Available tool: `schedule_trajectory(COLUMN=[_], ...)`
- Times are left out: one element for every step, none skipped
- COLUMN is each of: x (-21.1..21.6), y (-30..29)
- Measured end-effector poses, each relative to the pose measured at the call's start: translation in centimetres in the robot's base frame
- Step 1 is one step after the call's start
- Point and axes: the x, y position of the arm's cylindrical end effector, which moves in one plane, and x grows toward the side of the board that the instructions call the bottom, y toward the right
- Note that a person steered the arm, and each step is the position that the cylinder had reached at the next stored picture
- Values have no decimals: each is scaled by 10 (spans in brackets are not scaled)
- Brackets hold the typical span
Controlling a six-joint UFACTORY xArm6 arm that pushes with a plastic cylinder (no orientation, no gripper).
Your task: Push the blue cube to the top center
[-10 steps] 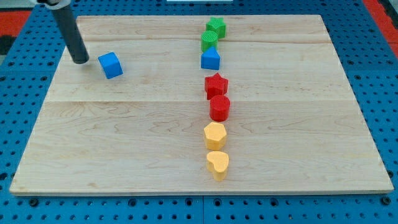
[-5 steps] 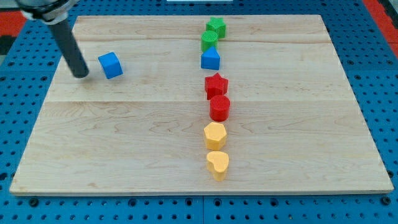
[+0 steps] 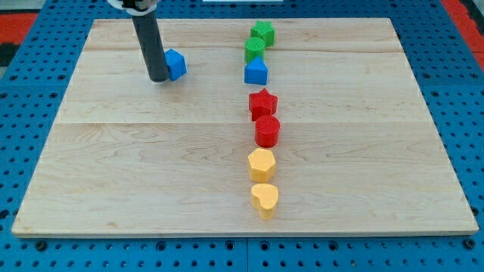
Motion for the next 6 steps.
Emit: schedule_trajectory(x=[-9, -9, -25, -33, -33, -49], y=[19, 42, 55, 48, 24, 19])
